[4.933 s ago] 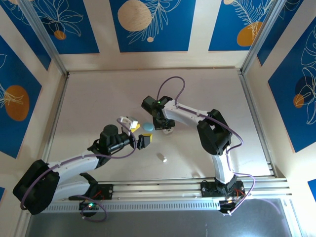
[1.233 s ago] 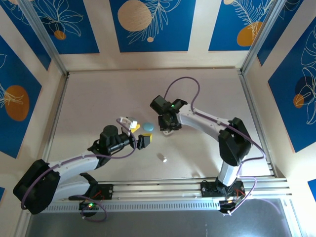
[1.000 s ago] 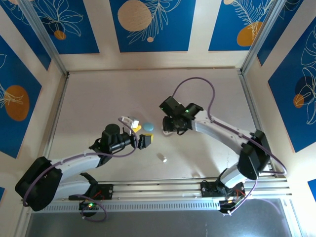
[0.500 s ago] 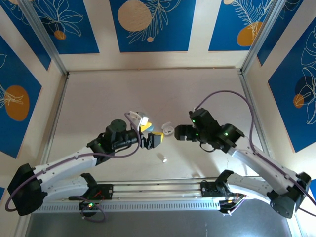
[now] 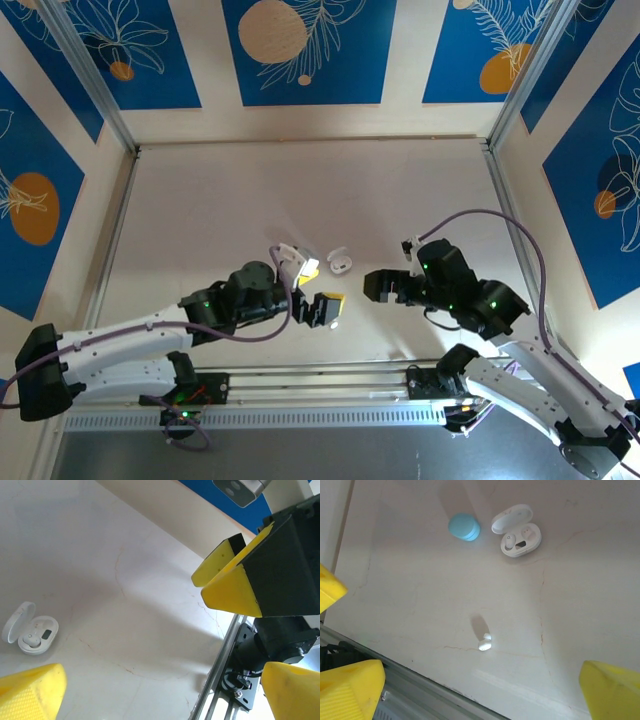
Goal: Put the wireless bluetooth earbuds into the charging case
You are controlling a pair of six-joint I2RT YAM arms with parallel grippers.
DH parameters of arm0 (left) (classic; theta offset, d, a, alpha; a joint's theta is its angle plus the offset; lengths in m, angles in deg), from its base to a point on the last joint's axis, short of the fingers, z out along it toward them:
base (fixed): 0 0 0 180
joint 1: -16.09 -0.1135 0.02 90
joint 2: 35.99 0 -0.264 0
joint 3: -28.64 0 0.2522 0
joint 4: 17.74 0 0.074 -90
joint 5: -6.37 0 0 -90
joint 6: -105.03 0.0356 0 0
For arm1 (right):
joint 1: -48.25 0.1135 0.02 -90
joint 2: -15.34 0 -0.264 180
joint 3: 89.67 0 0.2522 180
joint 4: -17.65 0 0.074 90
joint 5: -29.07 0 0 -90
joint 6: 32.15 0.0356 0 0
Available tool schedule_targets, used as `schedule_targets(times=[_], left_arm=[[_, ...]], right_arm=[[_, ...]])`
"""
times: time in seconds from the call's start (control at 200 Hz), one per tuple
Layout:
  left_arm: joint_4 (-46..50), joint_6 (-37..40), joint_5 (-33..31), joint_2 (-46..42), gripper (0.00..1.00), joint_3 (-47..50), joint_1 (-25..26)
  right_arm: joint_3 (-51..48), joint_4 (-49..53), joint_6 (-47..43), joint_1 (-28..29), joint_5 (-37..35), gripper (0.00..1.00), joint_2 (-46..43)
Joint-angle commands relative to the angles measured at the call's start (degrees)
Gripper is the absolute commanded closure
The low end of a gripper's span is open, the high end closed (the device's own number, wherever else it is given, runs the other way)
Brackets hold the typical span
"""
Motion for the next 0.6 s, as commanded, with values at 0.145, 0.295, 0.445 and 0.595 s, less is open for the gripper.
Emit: schedule_targets(times=[0.145,0.295,0.445,0.595], left_arm=[[-0.7,-0.1,-3.0,3.0,0.0,-1.7,1.2],[0.1,1.5,-5.0,3.7,0.0,-2.0,1.0],[-0.4,4.0,-7.3,4.4,0.0,-2.5,0.8],[0.3,6.4,-8.4,5.8,0.0,-4.2,0.4]], right_arm=[[-4.0,-3.8,3.2,-1.1,3.5,0.01,0.0],[-5.1,-6.5,3.0,-3.4,4.3,0.01,2.4],[-5.1,-8.9,2.4,-6.9,7.5,0.01,5.2],[-5.2,-10.2,1.4,-9.3,9.3,0.01,7.0]])
